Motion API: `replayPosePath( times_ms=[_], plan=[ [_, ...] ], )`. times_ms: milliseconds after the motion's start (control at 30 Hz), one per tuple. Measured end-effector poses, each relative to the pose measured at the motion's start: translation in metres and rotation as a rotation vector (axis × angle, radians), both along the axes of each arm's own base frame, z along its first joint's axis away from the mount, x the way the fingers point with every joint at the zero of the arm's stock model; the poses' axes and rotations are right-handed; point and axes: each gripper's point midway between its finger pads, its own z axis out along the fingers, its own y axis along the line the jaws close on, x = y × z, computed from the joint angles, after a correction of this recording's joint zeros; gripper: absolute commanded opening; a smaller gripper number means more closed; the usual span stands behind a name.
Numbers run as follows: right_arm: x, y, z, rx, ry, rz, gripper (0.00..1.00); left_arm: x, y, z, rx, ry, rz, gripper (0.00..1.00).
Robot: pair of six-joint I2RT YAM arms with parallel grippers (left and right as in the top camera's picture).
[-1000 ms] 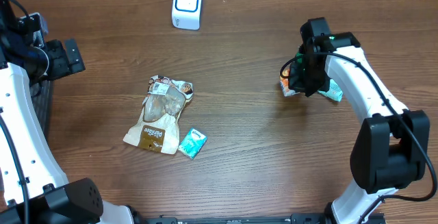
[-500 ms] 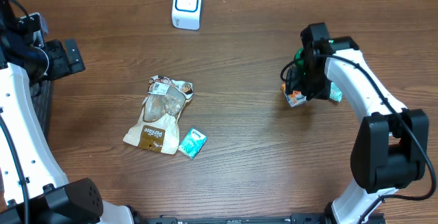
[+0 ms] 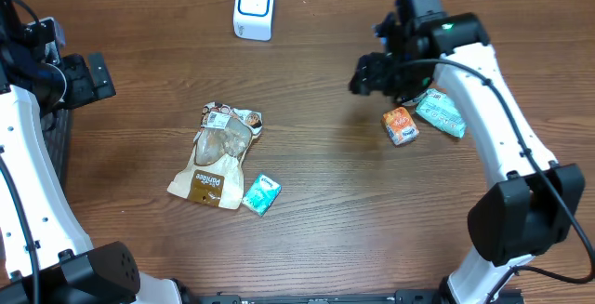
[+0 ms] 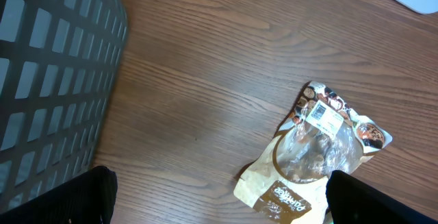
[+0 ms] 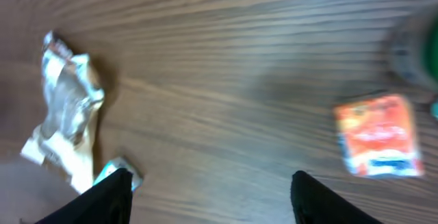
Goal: Scan the item barcode
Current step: 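Move the right gripper to the blue Kleenex tissue pack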
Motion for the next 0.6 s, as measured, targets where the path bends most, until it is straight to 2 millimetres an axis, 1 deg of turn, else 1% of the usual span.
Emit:
replayPosePath(
  times_ms=[167,267,333,500,567,600],
  plan=[
    [-0.021,0.037,-0.001,0.005,0.018,0.100,0.73,0.000,0.000,0.000,0.000,0.000,0.000,1.00],
    [-0.031,0.055,-0.002,0.006,0.020,0.150,0.72,0.000,0.000,0.000,0.000,0.000,0.000,1.00],
    [-0.040,0.068,-0.008,0.007,0.029,0.185,0.72,0.000,0.000,0.000,0.000,0.000,0.000,1.00],
    [-0.058,0.091,-0.028,0.015,0.054,0.238,0.71,0.000,0.000,0.000,0.000,0.000,0.000,1.00],
    [-0.064,0.097,-0.034,0.018,0.061,0.243,0.68,0.000,0.000,0.000,0.000,0.000,0.000,1.00],
    [-0.066,0.102,-0.038,0.021,0.064,0.244,0.64,0.000,0.000,0.000,0.000,0.000,0.000,1.00]
  ],
)
